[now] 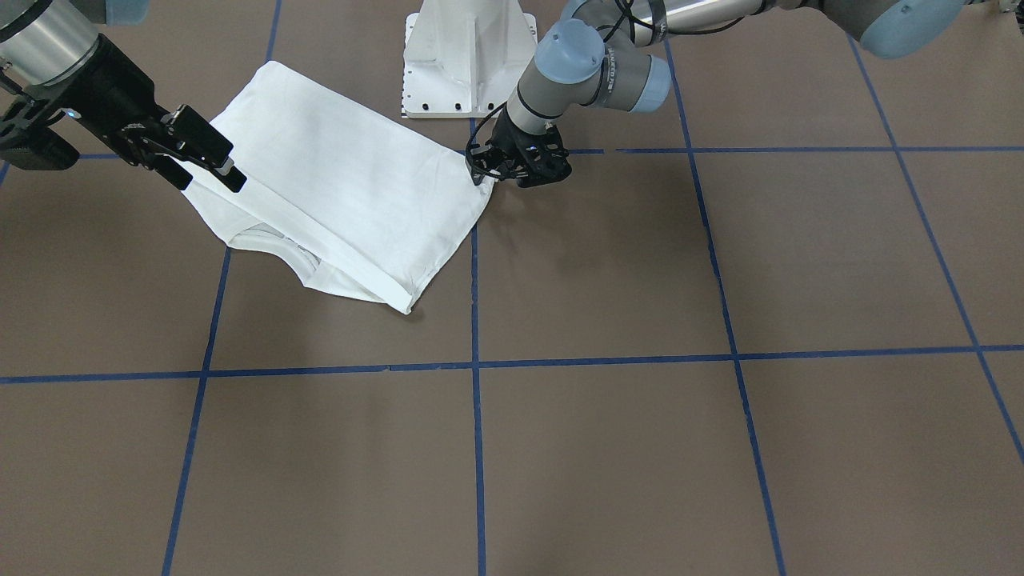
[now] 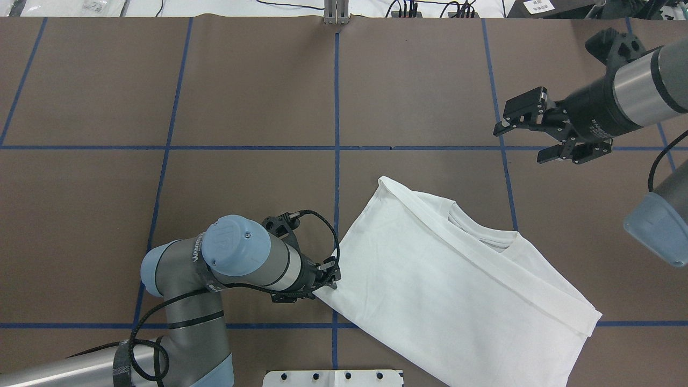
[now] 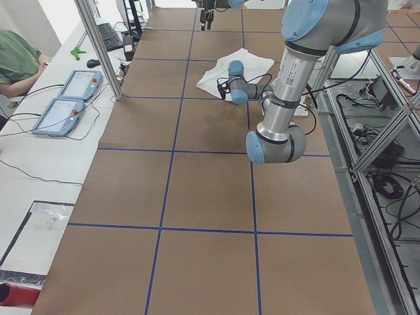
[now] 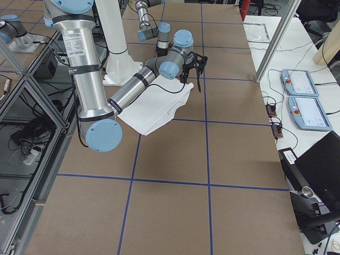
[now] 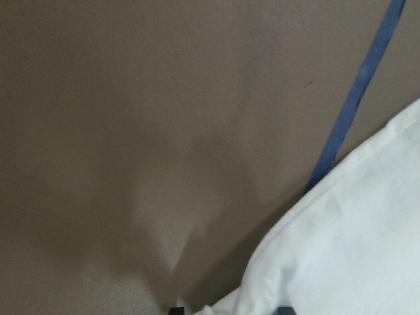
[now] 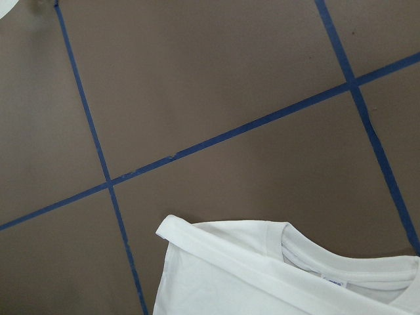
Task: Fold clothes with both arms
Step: 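Grasp the shirt corner nearest the left gripper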
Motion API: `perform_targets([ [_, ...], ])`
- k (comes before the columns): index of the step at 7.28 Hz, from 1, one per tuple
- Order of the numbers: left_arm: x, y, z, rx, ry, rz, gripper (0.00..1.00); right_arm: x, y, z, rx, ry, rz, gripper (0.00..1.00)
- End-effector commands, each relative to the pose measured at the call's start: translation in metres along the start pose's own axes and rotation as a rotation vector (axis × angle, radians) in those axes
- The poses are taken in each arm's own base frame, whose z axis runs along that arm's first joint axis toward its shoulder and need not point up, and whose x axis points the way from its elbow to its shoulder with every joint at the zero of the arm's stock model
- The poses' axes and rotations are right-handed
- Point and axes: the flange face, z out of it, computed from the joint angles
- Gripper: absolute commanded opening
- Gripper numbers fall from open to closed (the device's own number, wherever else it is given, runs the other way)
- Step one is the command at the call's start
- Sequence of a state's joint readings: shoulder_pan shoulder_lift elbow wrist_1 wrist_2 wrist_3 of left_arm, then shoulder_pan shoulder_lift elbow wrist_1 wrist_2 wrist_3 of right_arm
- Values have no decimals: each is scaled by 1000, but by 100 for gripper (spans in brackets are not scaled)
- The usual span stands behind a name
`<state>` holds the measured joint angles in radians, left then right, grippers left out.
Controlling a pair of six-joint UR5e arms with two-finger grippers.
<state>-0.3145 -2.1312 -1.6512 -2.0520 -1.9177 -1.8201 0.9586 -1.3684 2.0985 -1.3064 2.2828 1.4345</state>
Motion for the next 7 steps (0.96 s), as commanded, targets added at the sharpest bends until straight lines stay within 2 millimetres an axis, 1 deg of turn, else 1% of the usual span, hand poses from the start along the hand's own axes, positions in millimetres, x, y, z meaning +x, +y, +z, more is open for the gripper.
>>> perform_targets([
  [1, 3, 2, -2, -3, 6, 2, 0, 1, -1, -1, 1, 1, 2, 100],
  [3, 4, 3, -6, -10, 9, 6, 0, 1, -2, -1, 4, 0, 3, 100],
  [4, 1, 2, -5, -5, 3, 3, 0, 1, -3, -3, 7, 0, 4, 100],
  [5, 1, -11, -11, 17, 5, -7, 0, 2, -4, -2, 14, 2, 5, 100],
  [7, 4, -67, -37, 98, 14, -24, 0, 3, -7, 0, 27, 7, 8, 100],
])
